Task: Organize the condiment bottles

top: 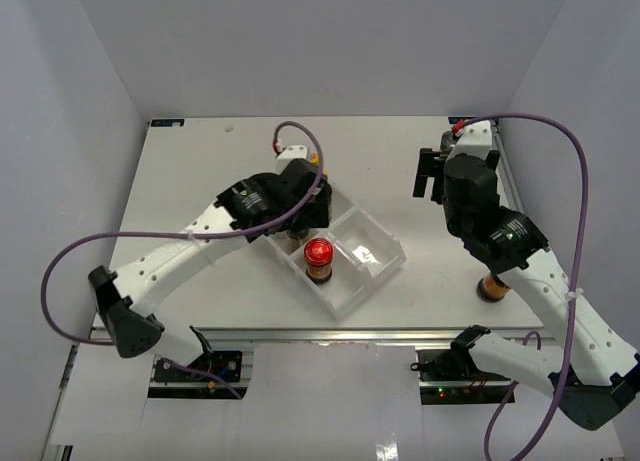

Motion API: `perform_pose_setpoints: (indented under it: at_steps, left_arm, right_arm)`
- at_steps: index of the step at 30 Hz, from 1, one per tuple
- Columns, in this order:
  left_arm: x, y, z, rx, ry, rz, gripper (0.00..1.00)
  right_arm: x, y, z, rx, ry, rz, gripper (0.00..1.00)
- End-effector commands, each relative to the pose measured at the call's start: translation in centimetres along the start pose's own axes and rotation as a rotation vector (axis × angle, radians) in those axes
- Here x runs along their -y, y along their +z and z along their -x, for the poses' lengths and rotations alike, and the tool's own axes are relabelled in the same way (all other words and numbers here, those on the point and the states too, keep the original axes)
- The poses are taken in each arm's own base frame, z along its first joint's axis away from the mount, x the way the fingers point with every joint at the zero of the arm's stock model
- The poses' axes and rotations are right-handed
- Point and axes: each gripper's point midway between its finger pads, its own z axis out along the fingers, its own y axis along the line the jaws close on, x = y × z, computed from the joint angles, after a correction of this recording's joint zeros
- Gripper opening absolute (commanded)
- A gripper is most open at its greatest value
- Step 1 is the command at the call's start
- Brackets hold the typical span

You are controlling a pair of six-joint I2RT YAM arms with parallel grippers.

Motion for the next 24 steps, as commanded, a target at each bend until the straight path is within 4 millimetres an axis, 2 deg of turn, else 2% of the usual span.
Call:
perform_pose_setpoints:
  at_steps: [1, 2, 4, 5, 7, 9, 13, 21, 24]
  left_arm:
    - [-7.1, -2.2, 3.6, 0.179, -0.168, 0.000, 0.98]
    - [-8.8, -2.1, 3.4, 0.196, -0.193, 0.003, 0.98]
    - [-11.2, -1.7, 3.0, 0.224, -0.229, 0.051, 0.98]
    - [-11.9, -1.6, 2.5, 0.227, -0.233, 0.066, 0.98]
    - [-13.0, -0.9, 1.1, 0.222, -0.235, 0.076, 0.98]
    - [-13.2, 0.1, -0.3, 0.195, -0.223, 0.062, 0.98]
    - [-14.1, 1.7, -1.9, 0.161, -0.233, 0.078, 0.98]
    - [-14.5, 2.6, -2.8, 0.141, -0.212, 0.054, 0.98]
    - [-14.8, 3.0, -3.3, 0.132, -0.200, 0.060, 0.98]
  right_arm:
    - [6.0, -0.5, -2.1, -0.165, 0.144, -0.202, 0.90]
    - [7.1, -0.2, -3.0, -0.206, 0.185, -0.224, 0.90]
    - [7.4, 0.1, -5.3, -0.276, 0.246, -0.209, 0.90]
    - [8.2, -0.2, -6.8, -0.311, 0.257, -0.249, 0.90]
    - [9.6, -0.8, -8.4, -0.340, 0.288, -0.335, 0.90]
    - [10.6, -1.9, -9.7, -0.365, 0.300, -0.388, 0.90]
    - [12.3, -3.5, -11.2, -0.404, 0.358, -0.488, 0.90]
    - [14.3, -5.3, -13.7, -0.445, 0.455, -0.586, 0.92]
    - [14.6, -5.1, -15.7, -0.505, 0.463, -0.604, 0.92]
